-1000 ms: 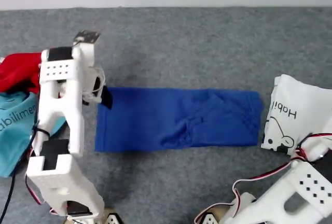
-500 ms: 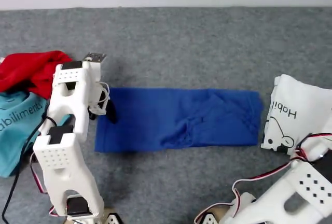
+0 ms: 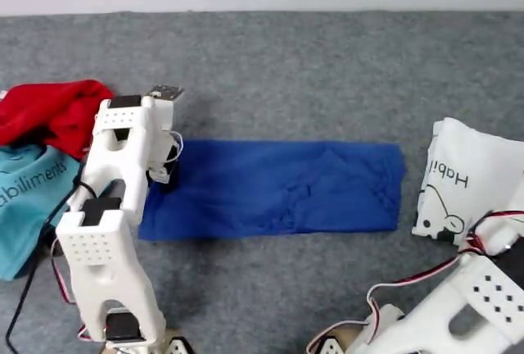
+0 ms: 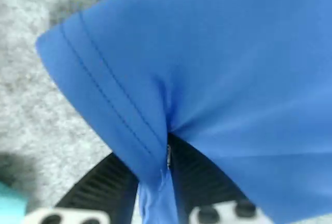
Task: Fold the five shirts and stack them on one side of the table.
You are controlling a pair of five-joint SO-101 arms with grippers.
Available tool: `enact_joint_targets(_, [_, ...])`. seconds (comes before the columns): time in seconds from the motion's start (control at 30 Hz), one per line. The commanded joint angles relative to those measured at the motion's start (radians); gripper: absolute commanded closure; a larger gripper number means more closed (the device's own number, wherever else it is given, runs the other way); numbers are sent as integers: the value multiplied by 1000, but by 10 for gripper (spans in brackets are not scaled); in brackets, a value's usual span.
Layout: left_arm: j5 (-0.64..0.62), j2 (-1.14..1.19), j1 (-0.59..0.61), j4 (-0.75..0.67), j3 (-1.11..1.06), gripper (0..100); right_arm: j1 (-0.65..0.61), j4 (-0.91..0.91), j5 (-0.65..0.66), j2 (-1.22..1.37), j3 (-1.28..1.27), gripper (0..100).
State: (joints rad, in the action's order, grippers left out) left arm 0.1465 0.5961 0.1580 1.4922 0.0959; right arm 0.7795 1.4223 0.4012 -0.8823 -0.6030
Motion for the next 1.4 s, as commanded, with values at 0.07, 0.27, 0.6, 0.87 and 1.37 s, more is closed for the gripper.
enact_joint_targets(0.07, [51,-52,157,58,136,987,5,8,15,-81,52,983])
enact_joint_targets(0.27, [69,-64,81,222,291,987,5,5,66,-99,51,983])
enact_joint_targets(0.6, [-2,-218,-269,265,278,987,5,10,66,-99,51,983])
enact_joint_targets(0.87, [-130,-342,-559,264,252,987,5,12,66,-99,46,983])
enact_joint_targets(1.37, [-238,-330,-839,95,371,987,7,44,66,-99,44,983])
